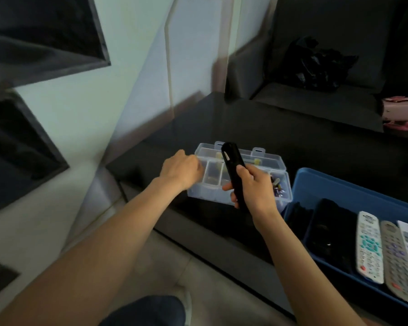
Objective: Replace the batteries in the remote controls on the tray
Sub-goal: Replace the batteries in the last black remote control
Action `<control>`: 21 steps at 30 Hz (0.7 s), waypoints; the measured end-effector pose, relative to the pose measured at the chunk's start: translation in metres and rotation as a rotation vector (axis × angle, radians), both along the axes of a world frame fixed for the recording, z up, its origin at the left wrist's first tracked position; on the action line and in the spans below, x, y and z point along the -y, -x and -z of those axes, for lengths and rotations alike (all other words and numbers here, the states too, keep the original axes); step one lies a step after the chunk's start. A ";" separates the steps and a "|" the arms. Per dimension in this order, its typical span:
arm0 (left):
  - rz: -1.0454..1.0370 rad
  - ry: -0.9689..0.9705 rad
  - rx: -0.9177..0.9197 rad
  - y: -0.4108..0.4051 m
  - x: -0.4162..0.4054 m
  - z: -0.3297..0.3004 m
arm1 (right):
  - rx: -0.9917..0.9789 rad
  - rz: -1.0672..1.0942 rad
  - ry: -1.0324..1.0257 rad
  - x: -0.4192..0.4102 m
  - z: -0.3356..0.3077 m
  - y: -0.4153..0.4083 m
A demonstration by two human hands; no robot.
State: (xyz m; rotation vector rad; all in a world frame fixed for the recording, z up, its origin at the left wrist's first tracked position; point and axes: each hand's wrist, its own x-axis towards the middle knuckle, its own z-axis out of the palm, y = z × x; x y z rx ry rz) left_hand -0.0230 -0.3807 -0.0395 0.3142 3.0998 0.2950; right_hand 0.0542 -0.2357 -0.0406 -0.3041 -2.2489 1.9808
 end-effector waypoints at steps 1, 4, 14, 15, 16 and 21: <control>0.049 0.010 0.060 0.004 0.001 0.000 | 0.004 0.013 -0.019 0.001 0.001 0.005; 0.239 0.177 0.138 0.014 0.003 -0.005 | 0.051 0.040 -0.066 0.006 0.006 0.022; 0.333 0.344 0.376 0.037 0.007 0.004 | 0.087 0.009 -0.185 0.008 0.011 0.034; 0.321 0.343 0.386 0.039 0.006 0.005 | 0.082 0.008 -0.200 0.008 0.011 0.034; 0.304 0.336 0.394 0.039 0.005 0.005 | 0.077 0.007 -0.219 0.009 0.011 0.034; 0.275 0.202 0.430 0.038 0.006 0.002 | 0.059 -0.011 -0.299 0.011 0.010 0.033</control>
